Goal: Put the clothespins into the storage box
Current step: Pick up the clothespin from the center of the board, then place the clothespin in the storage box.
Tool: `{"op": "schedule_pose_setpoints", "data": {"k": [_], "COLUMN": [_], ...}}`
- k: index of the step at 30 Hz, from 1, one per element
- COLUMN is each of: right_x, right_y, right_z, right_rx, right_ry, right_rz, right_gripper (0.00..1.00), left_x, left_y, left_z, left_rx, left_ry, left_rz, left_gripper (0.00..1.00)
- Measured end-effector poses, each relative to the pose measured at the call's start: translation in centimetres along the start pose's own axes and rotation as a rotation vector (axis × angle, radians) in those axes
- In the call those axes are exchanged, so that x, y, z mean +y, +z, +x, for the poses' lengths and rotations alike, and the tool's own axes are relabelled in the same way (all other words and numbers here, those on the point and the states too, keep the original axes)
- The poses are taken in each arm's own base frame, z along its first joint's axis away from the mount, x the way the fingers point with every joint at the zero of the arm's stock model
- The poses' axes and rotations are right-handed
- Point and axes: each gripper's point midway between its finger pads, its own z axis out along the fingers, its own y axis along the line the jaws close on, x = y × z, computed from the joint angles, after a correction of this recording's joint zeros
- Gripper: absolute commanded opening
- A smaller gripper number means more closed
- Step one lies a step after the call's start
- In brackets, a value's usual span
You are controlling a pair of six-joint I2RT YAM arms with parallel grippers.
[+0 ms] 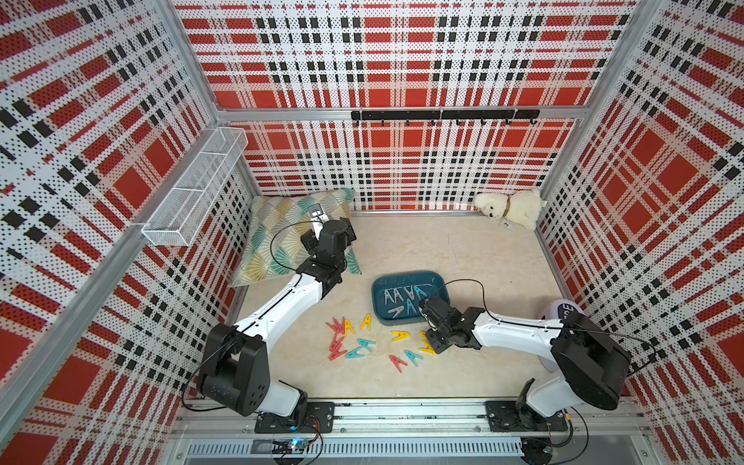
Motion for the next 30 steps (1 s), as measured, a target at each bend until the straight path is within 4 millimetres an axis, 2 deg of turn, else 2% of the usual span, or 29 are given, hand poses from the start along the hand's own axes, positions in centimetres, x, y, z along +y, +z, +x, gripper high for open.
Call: {"op": "schedule_pose_setpoints", "data": {"k": [4,10,13,21,25,27,30], "right_x": [0.4,0.6,0.6,0.9,0.9,1.0,0.8], "right_y": [0.1,-0.1,-1.4,-7.8,-11.4,-13.6,-15.9], "right_z": [-0.3,-0.3,-0.6,-2.6,-3.4,-4.6,-7.2], "right_rx": [-0.002,-0.001,-0.024,-0.148,-0.205,-0.256,-0.318], "right_ry": [-0.020,-0.028,-0.026,0.010,0.019,0.022,0.040], "right_rz": [-0.017,-0.028,-0.039,-0.101,-0.128,-0.144,-0.154], "right_gripper": [0.11,0.10,0.10,0.10,0.12,0.12,0.12], "left_x": [-0.1,-0.1,-0.2,-0.6,-0.7,-0.7,-0.5], "left_y": [-0.1,-0.2,-0.3,-0.5,-0.9,-1.2,-1.6], "left_z": [0.6,1.7,2.0,2.2,3.1,4.1,5.7], "left_rx": [0.009,0.029,0.033,0.037,0.049,0.066,0.096], "left_ry": [0.009,0.026,0.031,0.032,0.027,0.036,0.058], "left_rz": [0.004,0.005,0.008,0.015,0.016,0.013,0.010], "left_gripper": [0.99,0.99,0.99,0.99,0.99,0.99,0.99]}}
